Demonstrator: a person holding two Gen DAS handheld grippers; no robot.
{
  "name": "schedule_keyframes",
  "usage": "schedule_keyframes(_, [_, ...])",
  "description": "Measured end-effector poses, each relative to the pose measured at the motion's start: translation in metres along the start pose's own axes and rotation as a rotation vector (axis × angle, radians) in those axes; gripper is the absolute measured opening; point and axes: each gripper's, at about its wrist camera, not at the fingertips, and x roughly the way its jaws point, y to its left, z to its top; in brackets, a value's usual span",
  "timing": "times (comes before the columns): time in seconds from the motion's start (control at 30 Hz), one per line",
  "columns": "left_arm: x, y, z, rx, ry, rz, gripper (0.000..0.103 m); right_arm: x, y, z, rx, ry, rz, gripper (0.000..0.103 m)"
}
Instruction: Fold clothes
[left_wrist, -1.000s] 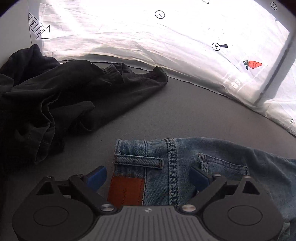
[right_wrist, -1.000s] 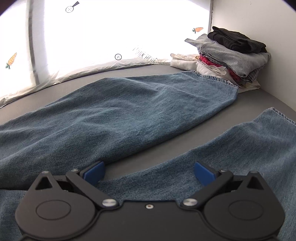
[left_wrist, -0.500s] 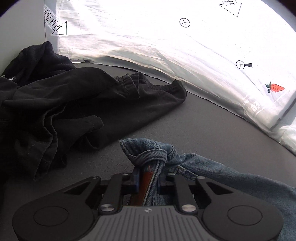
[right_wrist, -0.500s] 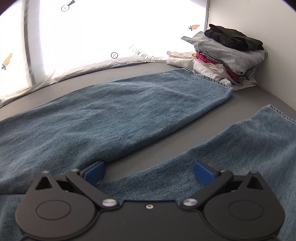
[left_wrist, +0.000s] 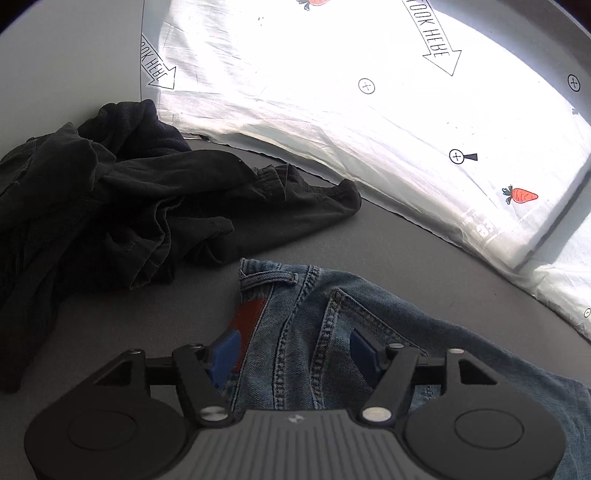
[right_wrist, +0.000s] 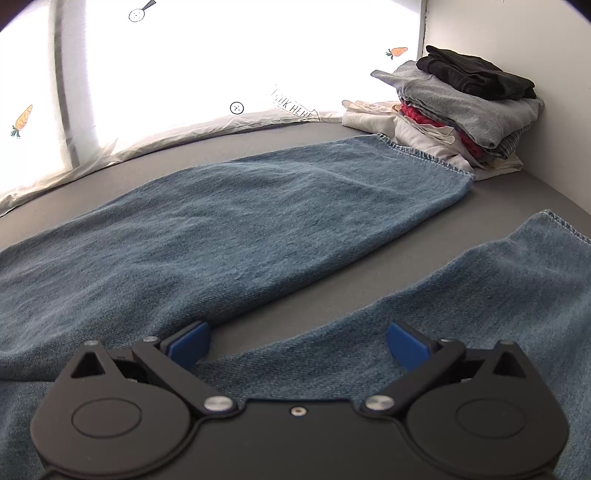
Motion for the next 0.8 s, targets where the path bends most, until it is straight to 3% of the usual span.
schedule_keyframes(0.17, [-0.039, -0.051, -0.078, 0.087, 0.075, -0.036, 0.076, -0.009, -0.020, 0.003, -0.046, 0.041, 0.124, 0.099])
schedule_keyframes(0.27, [-0.051, -0.078, -0.124, 0.122, 0.154, -0.060, 0.076, -0.016, -0.054, 0.003, -0.024, 0.064, 0.179, 0.089])
schedule_keyframes(0.33, [-0.052, -0.092, -0.153, 0.172, 0.231, -0.062, 0.076, -0.022, -0.076, 0.004, -0.010, 0.079, 0.216, 0.065])
schedule_keyframes(0.47, [-0.058, -0.102, -0.184, 0.169, 0.267, -0.038, 0.077, -0.032, -0.121, 0.004, 0.021, 0.110, 0.288, 0.042])
schedule_keyframes(0.53, [-0.062, -0.106, -0.198, 0.164, 0.282, -0.025, 0.079, -0.034, -0.154, 0.004, 0.087, 0.118, 0.282, 0.034])
schedule_keyframes(0.63, [-0.066, -0.114, -0.219, 0.176, 0.297, -0.004, 0.089, -0.036, -0.203, 0.000, 0.215, 0.110, 0.245, 0.034])
schedule_keyframes(0.8, [-0.073, -0.141, -0.250, 0.339, 0.275, 0.089, 0.102, -0.035, -0.290, -0.009, 0.401, 0.096, 0.108, 0.034])
